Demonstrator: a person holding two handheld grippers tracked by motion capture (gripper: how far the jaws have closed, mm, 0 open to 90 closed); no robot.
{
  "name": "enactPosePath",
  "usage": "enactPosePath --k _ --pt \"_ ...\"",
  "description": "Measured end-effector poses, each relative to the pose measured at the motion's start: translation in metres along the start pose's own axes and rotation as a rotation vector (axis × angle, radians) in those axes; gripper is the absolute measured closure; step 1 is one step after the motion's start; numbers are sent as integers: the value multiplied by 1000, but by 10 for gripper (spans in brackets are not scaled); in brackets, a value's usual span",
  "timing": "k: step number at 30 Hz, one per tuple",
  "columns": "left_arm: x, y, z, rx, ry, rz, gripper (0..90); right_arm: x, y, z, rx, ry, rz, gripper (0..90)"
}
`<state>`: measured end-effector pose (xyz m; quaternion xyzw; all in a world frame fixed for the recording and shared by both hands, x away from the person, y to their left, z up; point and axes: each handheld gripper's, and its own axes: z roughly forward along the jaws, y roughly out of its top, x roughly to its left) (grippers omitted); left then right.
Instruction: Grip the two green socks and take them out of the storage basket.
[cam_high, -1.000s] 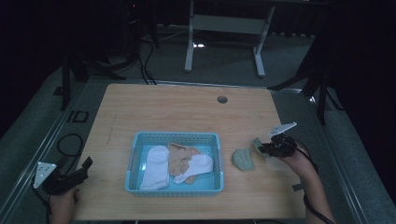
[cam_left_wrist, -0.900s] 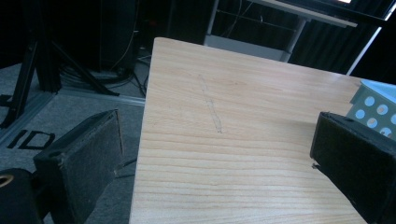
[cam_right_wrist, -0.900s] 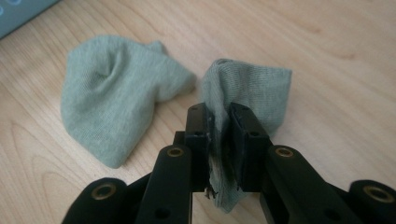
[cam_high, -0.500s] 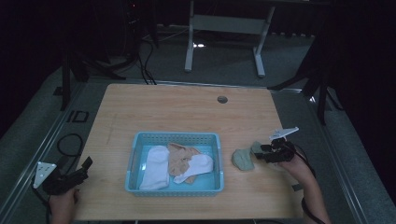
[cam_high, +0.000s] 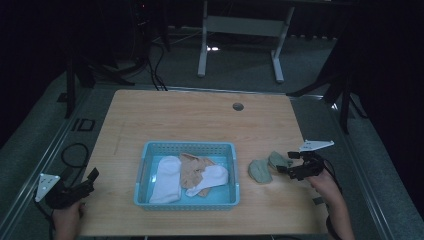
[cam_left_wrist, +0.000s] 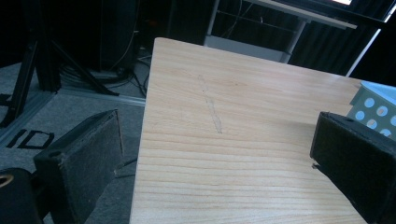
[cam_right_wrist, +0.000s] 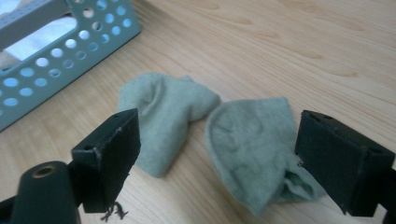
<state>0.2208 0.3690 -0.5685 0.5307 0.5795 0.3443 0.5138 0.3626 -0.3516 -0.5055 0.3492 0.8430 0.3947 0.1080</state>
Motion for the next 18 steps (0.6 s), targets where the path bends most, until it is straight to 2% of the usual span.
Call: enactPosePath --k 5,14,15,18 --pt "0 0 0 1 0 2 24 -5 -13 -7 -59 -88 20 135" --pt "0 0 0 1 2 3 24 -10 -34 -13 -91 -131 72 130" --pt "0 0 0 1 1 3 24 -11 -40 -12 -91 -156 61 130" --pt "0 0 0 0 2 2 24 -13 -48 -12 -95 -189 88 131"
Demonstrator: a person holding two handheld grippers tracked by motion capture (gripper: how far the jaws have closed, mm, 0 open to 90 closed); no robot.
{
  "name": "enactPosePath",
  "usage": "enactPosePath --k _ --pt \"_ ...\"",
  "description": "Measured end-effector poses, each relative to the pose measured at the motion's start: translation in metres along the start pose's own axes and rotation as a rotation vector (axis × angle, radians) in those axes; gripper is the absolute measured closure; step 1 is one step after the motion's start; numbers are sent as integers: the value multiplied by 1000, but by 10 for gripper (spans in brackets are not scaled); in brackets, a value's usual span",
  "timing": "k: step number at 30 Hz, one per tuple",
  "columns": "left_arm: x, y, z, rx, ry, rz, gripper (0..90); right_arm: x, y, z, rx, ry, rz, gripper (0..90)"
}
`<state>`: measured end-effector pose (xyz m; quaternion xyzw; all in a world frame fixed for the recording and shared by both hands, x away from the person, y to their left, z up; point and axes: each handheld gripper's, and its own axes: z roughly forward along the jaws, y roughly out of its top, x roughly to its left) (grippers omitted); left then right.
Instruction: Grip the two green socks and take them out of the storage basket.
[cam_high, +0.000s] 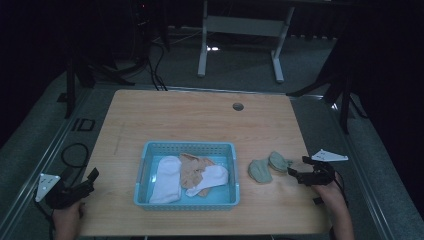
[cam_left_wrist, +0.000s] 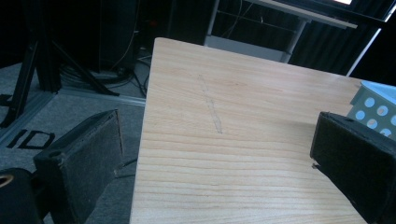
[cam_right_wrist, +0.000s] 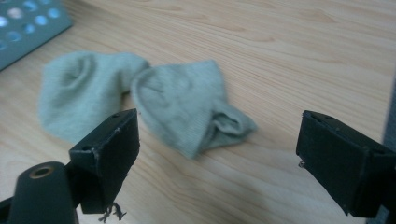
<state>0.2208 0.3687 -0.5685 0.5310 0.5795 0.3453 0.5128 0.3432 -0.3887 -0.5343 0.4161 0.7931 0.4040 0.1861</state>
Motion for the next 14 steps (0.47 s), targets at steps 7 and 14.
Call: enactPosePath --k 7,14 --pt "0 0 0 -2 -3 -2 24 -7 -10 -6 -39 -91 48 131" --pt "1 0 0 -1 -6 -3 24 -12 -17 -8 -45 -139 68 132"
